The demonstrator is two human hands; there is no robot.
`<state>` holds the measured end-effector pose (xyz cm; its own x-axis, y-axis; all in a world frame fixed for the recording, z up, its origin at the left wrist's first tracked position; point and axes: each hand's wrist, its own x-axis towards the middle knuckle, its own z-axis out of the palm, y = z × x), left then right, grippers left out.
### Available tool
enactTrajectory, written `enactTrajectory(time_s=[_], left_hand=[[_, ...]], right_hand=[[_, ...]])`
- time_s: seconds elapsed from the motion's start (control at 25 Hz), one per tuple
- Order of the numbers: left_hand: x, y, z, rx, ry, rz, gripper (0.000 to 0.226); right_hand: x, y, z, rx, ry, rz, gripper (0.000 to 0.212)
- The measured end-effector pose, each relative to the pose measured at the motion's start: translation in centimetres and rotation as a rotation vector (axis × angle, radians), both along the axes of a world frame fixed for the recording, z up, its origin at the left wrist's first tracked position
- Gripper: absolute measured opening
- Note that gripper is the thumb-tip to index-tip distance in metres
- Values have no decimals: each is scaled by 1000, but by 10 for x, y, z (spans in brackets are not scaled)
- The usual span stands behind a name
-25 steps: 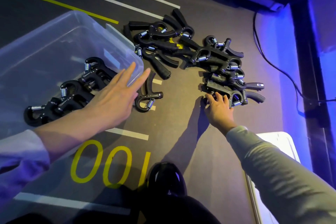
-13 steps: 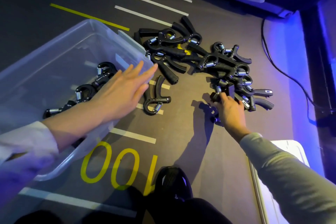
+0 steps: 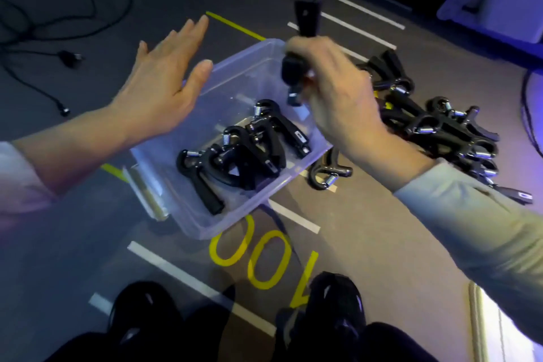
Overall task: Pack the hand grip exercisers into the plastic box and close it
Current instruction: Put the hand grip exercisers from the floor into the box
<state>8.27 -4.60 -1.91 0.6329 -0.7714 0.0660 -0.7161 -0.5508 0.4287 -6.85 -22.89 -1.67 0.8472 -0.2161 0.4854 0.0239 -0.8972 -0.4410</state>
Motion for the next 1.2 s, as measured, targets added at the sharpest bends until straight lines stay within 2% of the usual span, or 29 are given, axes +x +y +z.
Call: enactTrajectory(time_s=[0.12,0.28,0.44,0.52,0.6,0.8,0.92,1.12,1.2], left_hand=[[5,22,-5,-23,53,38,62],[6,38,-13,-111,116,73,50],[9,48,-21,-110,191,103,50],[10,54,-25,-75,205,99,52],[11,58,-28,-34,207,96,54],[12,63,-34,31,228,93,66],[11,63,-37,48,238,78,66],[10,60,-41,65,234,66,67],[9,60,-41,73,240,68,70]], right_hand=[[26,40,-18,17,216,234,45],[34,63,-45,69,468,406,36],[35,69,-51,262,650,382,50],[37,71,-55,289,702,394,61],[36,72,-62,271,733,422,71],[37,70,-77,182,871,456,74],[43,76,-83,93,1020,505,68],[54,91,-97,-135,1261,572,79],[56,92,-99,-139,1342,601,75]])
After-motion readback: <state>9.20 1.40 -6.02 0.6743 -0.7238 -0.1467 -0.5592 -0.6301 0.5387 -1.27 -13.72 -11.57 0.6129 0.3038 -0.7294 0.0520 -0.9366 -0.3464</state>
